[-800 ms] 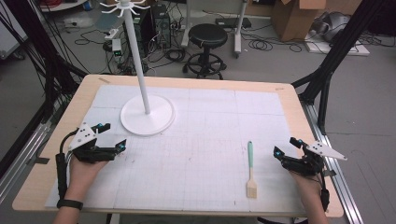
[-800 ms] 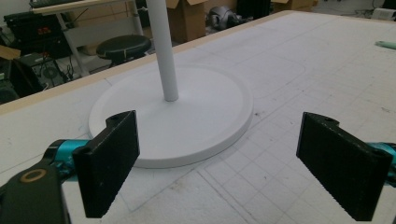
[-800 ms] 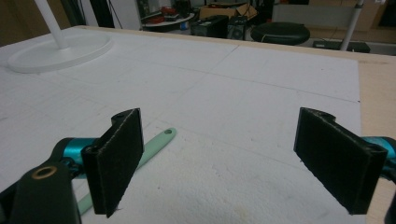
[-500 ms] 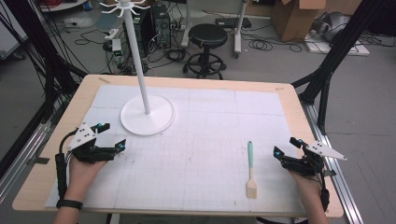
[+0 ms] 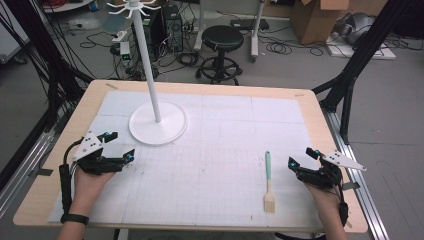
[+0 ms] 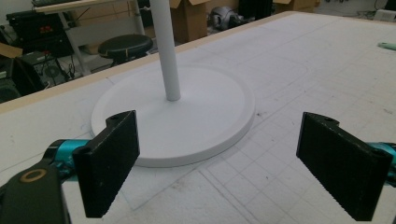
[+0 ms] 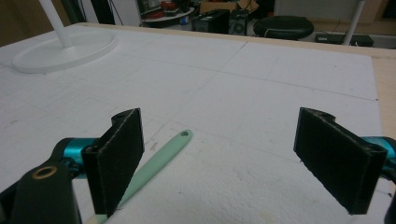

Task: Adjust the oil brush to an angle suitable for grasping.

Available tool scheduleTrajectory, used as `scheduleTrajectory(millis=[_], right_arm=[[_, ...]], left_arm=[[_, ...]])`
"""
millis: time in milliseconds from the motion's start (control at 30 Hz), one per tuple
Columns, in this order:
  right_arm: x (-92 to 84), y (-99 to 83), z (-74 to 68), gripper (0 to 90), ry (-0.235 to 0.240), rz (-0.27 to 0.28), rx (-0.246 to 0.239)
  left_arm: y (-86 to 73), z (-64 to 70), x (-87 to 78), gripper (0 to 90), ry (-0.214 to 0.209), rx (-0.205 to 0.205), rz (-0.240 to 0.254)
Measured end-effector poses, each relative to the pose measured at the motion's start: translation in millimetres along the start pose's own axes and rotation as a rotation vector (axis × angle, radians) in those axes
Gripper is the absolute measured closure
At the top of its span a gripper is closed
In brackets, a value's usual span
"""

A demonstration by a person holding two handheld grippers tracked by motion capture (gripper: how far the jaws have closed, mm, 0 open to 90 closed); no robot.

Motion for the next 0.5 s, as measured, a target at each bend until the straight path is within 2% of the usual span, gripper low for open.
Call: scheduleTrajectory(millis=[367, 500], right_arm=[[15.2, 1.9, -24.6, 16.3, -0.013, -0.092, -0.024], [21.4, 1.3, -38.3, 18.9, 0.007, -0.156, -0.039]], left_arm=[[0.7, -1.1, -1.6, 13.8, 0.001, -0.007, 0.014], [0.6, -1.2, -1.2, 13.8, 0.001, -0.007, 0.017]])
Point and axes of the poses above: each handheld gripper's, and its own axes: x roughly forward along the jaws, y roughly out of its top, z roughly to its right, the point moved 1 cm from there along x, roughly forward along the jaws, and after that the axes turned 6 degrees about x, right-handed, at the moved point
